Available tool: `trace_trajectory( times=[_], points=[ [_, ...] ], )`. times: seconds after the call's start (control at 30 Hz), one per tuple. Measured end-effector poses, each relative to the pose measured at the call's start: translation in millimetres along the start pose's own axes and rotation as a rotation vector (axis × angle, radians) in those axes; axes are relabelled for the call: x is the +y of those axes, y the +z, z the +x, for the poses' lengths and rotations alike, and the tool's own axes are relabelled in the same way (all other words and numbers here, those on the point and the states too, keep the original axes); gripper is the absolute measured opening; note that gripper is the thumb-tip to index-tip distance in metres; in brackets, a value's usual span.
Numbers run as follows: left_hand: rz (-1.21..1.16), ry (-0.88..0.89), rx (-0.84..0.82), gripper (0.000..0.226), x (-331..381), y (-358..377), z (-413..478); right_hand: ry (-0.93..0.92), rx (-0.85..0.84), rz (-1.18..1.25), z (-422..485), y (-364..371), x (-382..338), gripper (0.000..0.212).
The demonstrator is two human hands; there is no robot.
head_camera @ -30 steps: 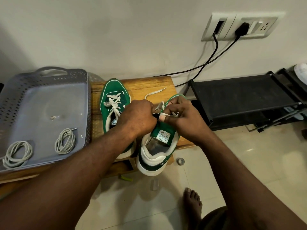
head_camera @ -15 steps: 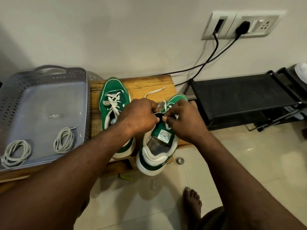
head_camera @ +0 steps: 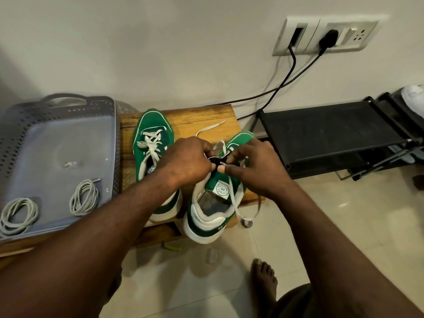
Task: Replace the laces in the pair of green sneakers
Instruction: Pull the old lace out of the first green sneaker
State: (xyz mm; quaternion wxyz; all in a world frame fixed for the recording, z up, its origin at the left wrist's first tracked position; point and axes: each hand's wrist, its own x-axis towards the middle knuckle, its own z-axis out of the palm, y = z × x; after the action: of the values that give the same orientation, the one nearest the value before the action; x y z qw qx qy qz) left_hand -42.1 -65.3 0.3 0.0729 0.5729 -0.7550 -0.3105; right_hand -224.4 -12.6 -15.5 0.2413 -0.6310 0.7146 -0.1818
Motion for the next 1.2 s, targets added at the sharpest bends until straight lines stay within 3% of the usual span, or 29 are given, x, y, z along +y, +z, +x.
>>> trace_trajectory(
  times=[0.13,0.17,0.3,0.33,0.4,0.47,0.57,0.63,0.7,0.77,0.93,1.0,1.07,1.13,1.2],
  points=[
    [-0.043,-0.022,0.003,0.010,-0.7,0.8,-0.8,-0.023,-0.043,-0.044,0.0,5.3,-11.1,0.005],
    [-0.022,-0.022,0.013,0.007,-1.4,1.4,-1.1,-0.085,-0.059,0.024,-1.3,1.2,-14.3,0.012],
    [0.060,-0.024,0.045,0.012,-5.4,-1.3,0.9,-0.481,-0.404,0.849,-16.1,-28.6,-16.8,0.003],
    [0.076,-0.025,0.044,0.009,-6.1,-2.5,1.8,-0.500,-0.494,0.985,-20.1,-34.9,-16.6,0.005],
    [0.066,-0.049,0.051,0.012,-5.8,-2.9,2.1,-0.436,-0.563,0.995,-22.9,-41.0,-13.1,0.008],
    [0.054,-0.059,0.058,0.014,-3.1,-2.4,1.2,-0.218,-0.396,0.765,-19.3,-37.9,-5.2,0.009],
    [0.059,-0.020,0.044,0.015,0.1,-3.9,-2.0,0.112,-0.011,0.463,-9.2,-22.0,8.2,0.014],
    [0.086,0.021,-0.022,0.029,1.5,-4.4,-5.4,0.160,0.230,0.402,-1.1,-15.6,13.9,0.008],
    [0.151,0.070,-0.103,0.041,3.8,-1.7,-8.5,0.162,0.348,0.239,4.1,-12.9,16.8,0.034],
    [0.233,0.106,-0.147,0.047,5.9,3.0,-10.4,0.138,0.316,0.174,4.4,-11.6,14.1,0.051],
    [0.303,0.163,-0.072,0.054,3.7,10.0,-8.4,0.022,-0.025,0.059,-5.3,-2.8,0.7,0.060],
    [0.302,0.172,-0.084,0.056,2.5,10.9,-7.3,-0.022,-0.019,0.001,-6.2,0.7,-3.0,0.050],
    [0.290,0.165,-0.097,0.062,1.6,11.0,-6.6,-0.049,-0.008,-0.050,-6.1,4.1,-4.9,0.027],
    [0.287,0.148,-0.111,0.066,1.4,11.1,-6.1,-0.011,0.065,0.143,-4.5,5.5,-5.4,0.014],
    [0.290,0.134,-0.123,0.067,1.6,11.2,-6.0,0.191,0.183,0.693,-2.5,-4.3,-8.8,0.021]
  ],
)
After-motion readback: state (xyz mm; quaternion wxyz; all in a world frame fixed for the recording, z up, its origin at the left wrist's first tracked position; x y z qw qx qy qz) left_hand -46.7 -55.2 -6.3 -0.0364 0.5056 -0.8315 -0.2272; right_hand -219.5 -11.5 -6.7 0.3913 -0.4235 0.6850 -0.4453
